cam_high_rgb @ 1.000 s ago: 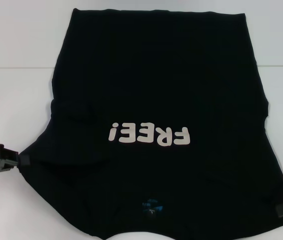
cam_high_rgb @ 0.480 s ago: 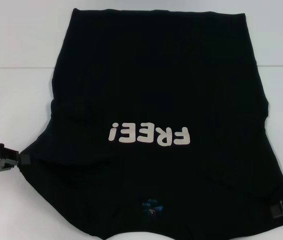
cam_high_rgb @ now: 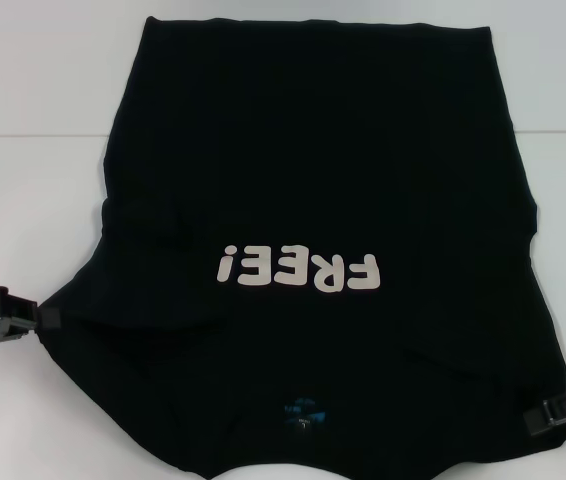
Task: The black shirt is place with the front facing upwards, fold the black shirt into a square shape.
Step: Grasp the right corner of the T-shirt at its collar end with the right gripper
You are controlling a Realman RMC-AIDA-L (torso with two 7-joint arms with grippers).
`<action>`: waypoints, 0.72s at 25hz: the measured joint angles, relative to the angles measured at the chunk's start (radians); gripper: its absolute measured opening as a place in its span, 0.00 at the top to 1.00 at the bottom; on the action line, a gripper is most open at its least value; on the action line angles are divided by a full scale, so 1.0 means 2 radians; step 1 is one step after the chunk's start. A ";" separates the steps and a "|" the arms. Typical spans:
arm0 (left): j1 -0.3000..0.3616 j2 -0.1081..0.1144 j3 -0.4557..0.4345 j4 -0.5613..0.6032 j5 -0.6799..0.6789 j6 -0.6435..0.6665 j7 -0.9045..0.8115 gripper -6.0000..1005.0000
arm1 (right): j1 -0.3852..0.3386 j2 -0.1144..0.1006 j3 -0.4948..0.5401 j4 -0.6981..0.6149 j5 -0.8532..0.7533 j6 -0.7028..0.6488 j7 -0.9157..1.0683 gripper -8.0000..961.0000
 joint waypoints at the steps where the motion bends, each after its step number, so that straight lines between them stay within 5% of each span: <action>1: 0.000 0.000 0.000 0.000 0.000 0.000 0.000 0.97 | 0.000 0.000 0.000 0.000 0.000 0.000 0.000 0.18; 18: -0.001 0.000 0.000 0.000 -0.001 0.001 0.001 0.98 | -0.002 -0.005 -0.002 0.004 0.000 -0.003 0.007 0.19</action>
